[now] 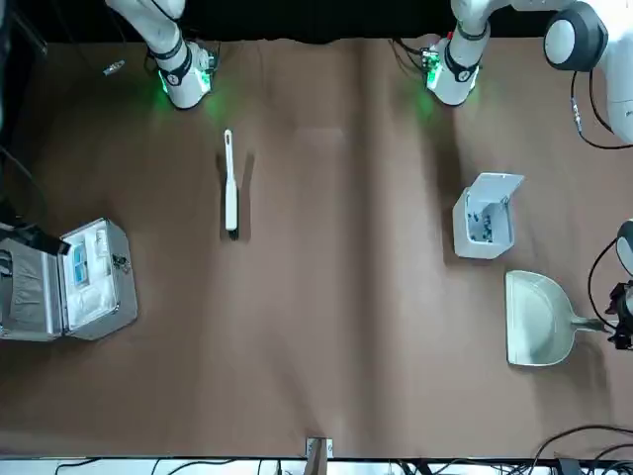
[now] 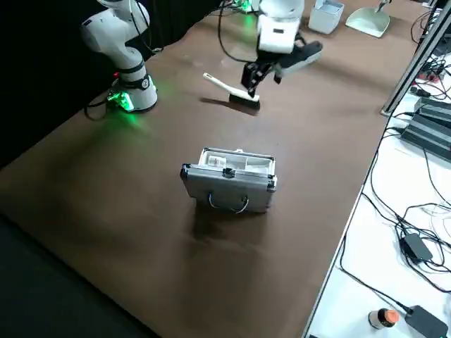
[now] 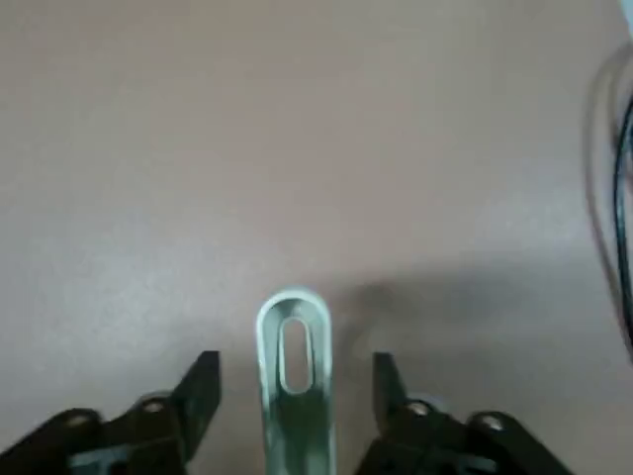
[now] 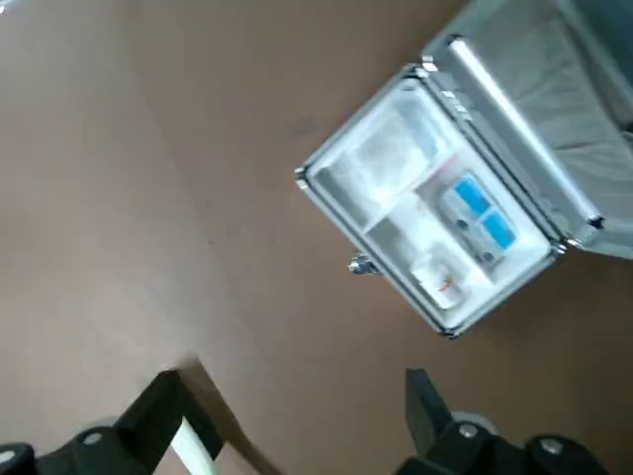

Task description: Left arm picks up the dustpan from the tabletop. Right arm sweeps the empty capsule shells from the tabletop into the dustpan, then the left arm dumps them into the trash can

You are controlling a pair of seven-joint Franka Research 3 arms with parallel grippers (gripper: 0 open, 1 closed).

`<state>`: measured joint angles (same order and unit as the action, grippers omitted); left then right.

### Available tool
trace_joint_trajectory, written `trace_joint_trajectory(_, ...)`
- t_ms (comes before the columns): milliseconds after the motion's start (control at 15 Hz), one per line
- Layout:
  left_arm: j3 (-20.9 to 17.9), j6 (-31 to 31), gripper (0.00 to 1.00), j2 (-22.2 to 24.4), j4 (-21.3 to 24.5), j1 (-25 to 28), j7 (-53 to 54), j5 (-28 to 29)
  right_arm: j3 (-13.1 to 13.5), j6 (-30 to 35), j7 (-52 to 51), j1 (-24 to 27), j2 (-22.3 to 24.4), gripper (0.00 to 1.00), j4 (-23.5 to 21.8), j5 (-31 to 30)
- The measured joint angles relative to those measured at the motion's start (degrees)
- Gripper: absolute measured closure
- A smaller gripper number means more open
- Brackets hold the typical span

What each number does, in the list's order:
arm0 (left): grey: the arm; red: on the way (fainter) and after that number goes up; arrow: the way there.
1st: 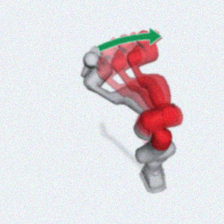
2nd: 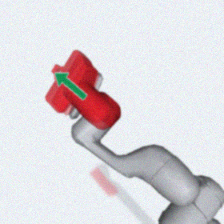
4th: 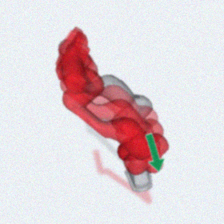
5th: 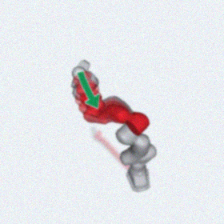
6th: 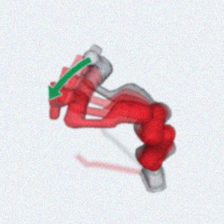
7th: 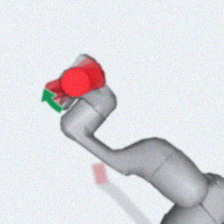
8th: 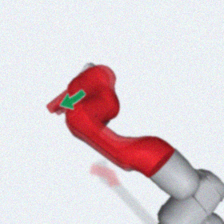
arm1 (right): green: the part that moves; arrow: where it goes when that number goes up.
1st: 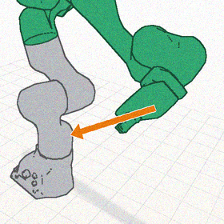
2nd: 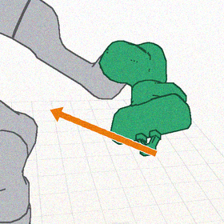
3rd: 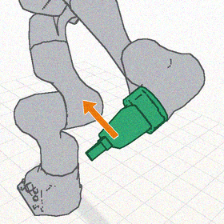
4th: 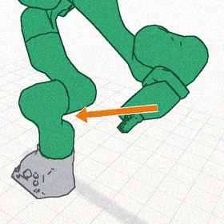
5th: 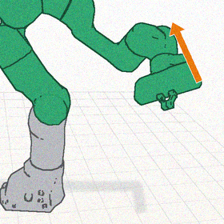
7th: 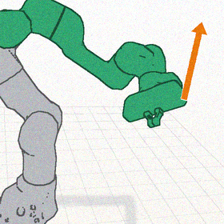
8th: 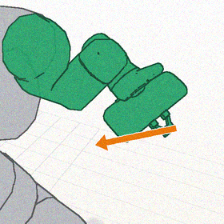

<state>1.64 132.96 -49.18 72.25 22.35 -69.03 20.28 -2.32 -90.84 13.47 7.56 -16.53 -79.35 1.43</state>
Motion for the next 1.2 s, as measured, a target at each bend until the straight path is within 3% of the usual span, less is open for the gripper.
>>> trace_joint_trajectory(200, 0.03, -0.66, 0.0, 1.71, -1.2, -0.26, 0.31, 1.99, -0.1, -0.01, -1.75, -3.1, 0.0, 0.0, 0.13, -0.68)
trace_joint_trajectory(600, 0.69, -13.65, 0.0, 13.38, -0.08, -4.24, 12.75, 2.13, -0.17, 0.0, -0.02, -6.93, 1.0, 0.0, 0.79, -0.71)
trace_joint_trajectory(933, 5.51, -21.19, 0.0, 23.64, 4.3, -6.78, 19.99, 0.79, 0.32, 0.89, -0.01, -6.45, 2.88, 0.0, 1.94, -1.61)
trace_joint_trajectory(1200, 6.89, -29.05, 0.0, 30.23, 6.23, -8.66, 31.67, -6.59, 0.73, 3.47, -0.01, -3.59, 4.93, 0.0, 2.15, -1.62)
